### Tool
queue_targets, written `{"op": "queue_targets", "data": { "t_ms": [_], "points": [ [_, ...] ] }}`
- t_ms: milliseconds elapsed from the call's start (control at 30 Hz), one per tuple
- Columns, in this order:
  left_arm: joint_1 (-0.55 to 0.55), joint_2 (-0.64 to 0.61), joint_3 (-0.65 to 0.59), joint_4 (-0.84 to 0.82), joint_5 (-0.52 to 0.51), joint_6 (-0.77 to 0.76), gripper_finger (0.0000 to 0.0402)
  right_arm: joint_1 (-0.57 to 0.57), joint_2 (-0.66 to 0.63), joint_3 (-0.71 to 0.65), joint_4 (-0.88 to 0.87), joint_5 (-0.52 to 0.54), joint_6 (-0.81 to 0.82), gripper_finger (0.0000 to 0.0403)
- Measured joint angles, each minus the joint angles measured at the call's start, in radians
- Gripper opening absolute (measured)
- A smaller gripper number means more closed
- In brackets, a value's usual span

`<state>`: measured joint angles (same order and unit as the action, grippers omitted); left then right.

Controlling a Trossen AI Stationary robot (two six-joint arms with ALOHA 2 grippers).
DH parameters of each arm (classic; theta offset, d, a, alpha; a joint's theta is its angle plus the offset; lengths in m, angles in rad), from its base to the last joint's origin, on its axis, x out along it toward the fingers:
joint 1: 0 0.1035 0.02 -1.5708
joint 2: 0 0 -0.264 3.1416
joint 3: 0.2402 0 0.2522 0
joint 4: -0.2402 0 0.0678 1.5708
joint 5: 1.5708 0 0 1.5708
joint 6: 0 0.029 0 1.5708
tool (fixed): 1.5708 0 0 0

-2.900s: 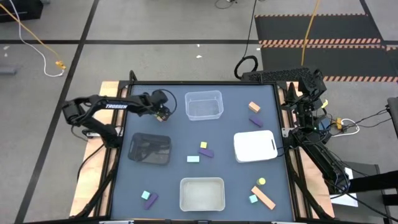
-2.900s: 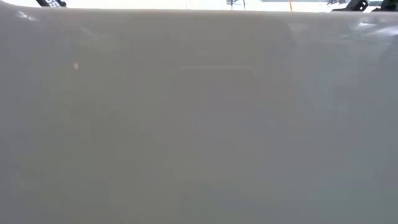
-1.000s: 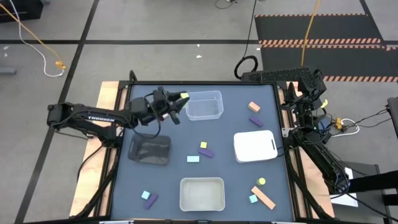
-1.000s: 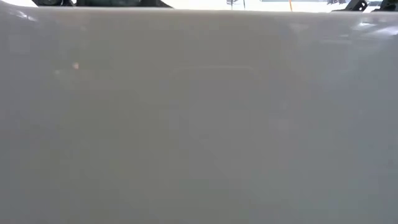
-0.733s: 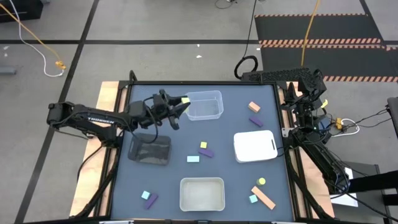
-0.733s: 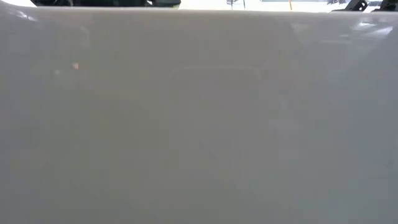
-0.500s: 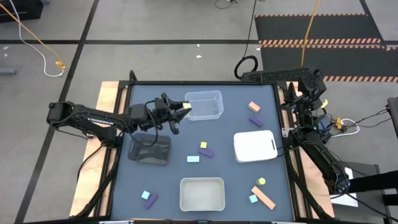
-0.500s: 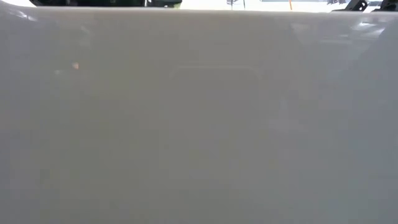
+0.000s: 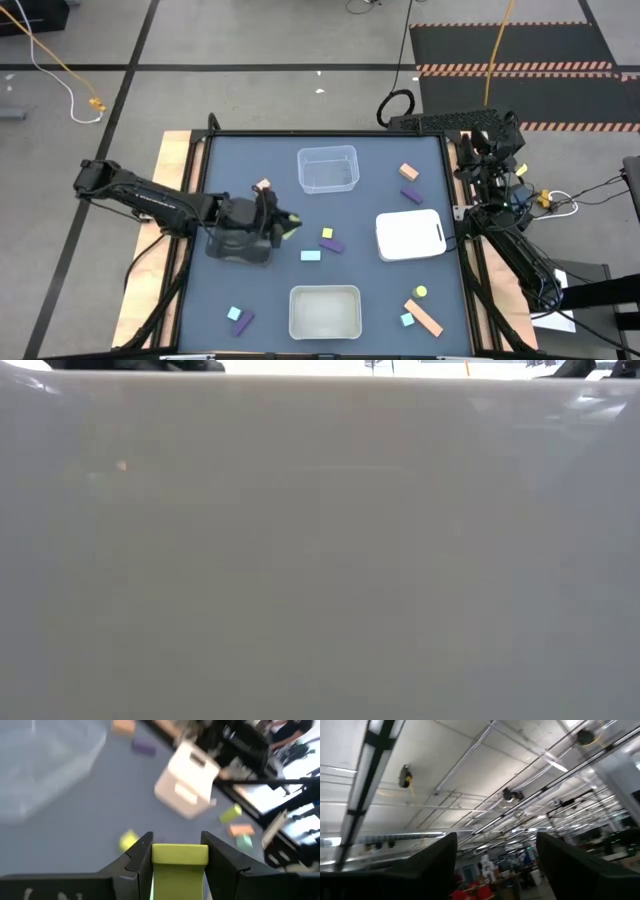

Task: Sort & place blocks by color
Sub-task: Put the top green block into the black bin, then put the top right brown block into the white bin

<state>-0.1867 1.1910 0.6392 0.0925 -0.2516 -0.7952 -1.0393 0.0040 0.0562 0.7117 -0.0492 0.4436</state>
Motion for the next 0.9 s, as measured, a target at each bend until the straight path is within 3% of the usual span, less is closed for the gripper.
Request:
{"op": "queue_targets", "data": {
  "t_ms": [133,333,467,633,900],
  "points": [
    [-0.045,-0.065,0.0,-0.174,0.044,-0.124,0.0133,0.0,0.003,0.0,-0.007,-0.168,0.024,0.0265],
    [-0.123,-0.133,0.0,-0.572,0.05,-0.327,0.0133,0.0,0.003,0.0,-0.009,-0.385,0.027,0.0265],
    [-0.148,-0.114,0.0,-0.776,0.049,-0.449,0.0133,0.0,0.003,0.0,-0.017,-0.447,0.079,0.0265],
    [-0.147,-0.08,0.0,-0.851,0.038,-0.499,0.0134,0.001,0.003,0.0,-0.039,-0.451,0.189,0.0265],
    [-0.147,-0.071,0.0,-0.85,0.037,-0.527,0.0293,0.0,0.004,0.0,-0.179,-0.453,0.226,0.0267]
  ]
}}
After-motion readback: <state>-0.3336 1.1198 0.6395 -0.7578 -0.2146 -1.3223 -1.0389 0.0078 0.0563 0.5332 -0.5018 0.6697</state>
